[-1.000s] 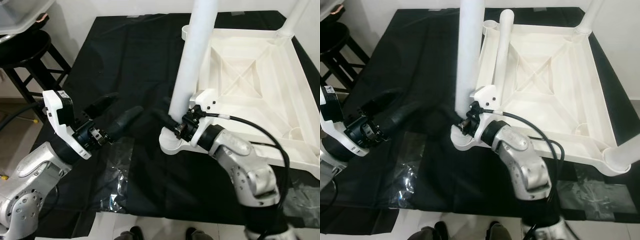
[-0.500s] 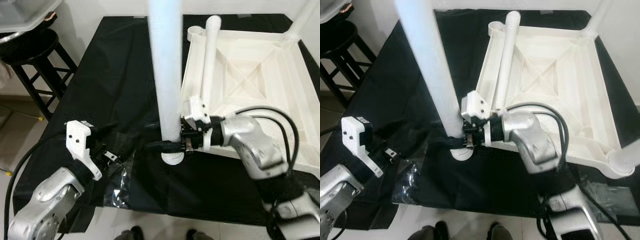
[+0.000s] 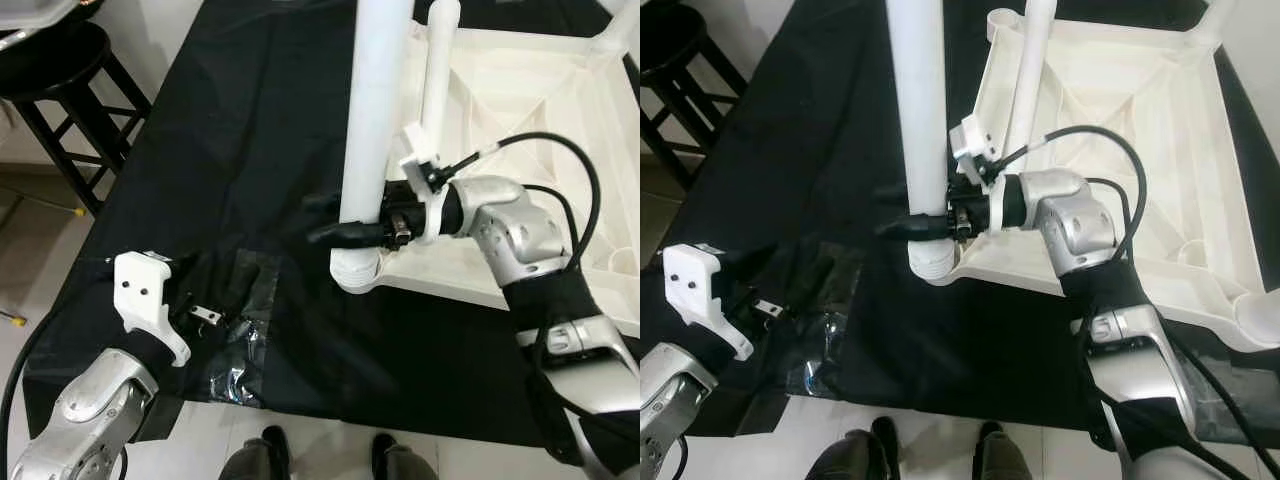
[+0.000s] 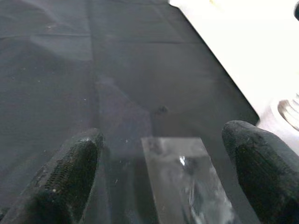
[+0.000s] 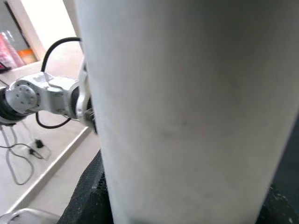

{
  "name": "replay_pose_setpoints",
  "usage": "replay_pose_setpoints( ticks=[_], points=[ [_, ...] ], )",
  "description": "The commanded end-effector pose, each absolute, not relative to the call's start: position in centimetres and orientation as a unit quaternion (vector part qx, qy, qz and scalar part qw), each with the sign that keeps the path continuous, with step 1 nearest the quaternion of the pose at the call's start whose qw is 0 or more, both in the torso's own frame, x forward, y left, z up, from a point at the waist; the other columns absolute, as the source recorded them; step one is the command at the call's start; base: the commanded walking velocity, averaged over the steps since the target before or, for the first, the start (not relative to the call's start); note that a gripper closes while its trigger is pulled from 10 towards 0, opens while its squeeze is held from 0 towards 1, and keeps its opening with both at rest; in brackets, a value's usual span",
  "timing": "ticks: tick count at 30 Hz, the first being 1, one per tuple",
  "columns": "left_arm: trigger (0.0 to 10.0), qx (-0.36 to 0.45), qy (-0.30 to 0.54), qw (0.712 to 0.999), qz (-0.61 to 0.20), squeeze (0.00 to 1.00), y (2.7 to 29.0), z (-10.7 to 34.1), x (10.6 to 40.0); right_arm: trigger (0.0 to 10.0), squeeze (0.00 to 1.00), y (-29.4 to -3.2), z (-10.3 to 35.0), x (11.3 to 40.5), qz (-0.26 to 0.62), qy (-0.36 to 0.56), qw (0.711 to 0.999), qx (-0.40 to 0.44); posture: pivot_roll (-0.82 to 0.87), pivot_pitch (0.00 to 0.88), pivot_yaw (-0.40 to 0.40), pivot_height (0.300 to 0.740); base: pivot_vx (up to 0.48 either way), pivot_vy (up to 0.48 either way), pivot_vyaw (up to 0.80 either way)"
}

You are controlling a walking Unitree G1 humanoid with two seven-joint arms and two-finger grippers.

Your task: Building children table

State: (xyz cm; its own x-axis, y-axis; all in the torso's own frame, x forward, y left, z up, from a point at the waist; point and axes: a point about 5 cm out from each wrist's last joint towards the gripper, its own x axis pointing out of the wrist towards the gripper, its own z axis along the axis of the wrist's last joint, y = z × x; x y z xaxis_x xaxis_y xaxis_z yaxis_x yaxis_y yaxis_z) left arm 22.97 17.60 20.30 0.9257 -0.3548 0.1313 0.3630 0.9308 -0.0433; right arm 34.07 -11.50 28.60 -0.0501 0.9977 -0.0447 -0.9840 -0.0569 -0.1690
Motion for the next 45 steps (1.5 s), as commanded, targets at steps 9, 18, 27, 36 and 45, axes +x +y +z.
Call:
replay_pose_setpoints(
  ticks=[9, 18, 27, 36, 45],
  points=[
    [10.0, -0.047, -0.038, 0.984, -0.166, 0.00, 16.6, 18.8, 22.6, 10.0, 0.00, -10.4, 27.2, 33.7, 0.753, -0.034, 0.648, -0.109, 0.04, 0.409, 0.038, 0.740, 0.000, 0.000, 0.00],
    [10.0, -0.055, -0.026, 0.987, -0.146, 0.00, 16.4, 18.0, 22.6, 10.0, 0.00, -8.5, 27.9, 34.4, 0.735, -0.066, 0.664, -0.121, 0.03, 0.404, 0.029, 0.740, 0.000, 0.000, 0.00],
    [10.0, -0.056, -0.030, 0.990, -0.125, 0.00, 16.5, 17.8, 22.7, 10.0, 0.00, -7.3, 30.1, 34.2, 0.758, -0.100, 0.641, -0.066, 0.03, 0.405, 0.021, 0.740, 0.000, 0.000, 0.00],
    [10.0, -0.049, -0.035, 0.996, -0.067, 0.00, 17.6, 17.9, 22.6, 10.0, 0.00, -5.1, 31.0, 33.9, 0.777, -0.124, 0.616, -0.047, 0.04, 0.410, 0.003, 0.740, 0.000, 0.053, 0.00],
    [10.0, -0.047, -0.043, 0.997, -0.035, 0.00, 18.4, 18.0, 22.0, 10.0, 0.00, -2.5, 30.2, 34.2, 0.757, -0.132, 0.635, -0.072, 0.07, 0.409, -0.016, 0.740, 0.000, 0.213, 0.00]
  ],
)
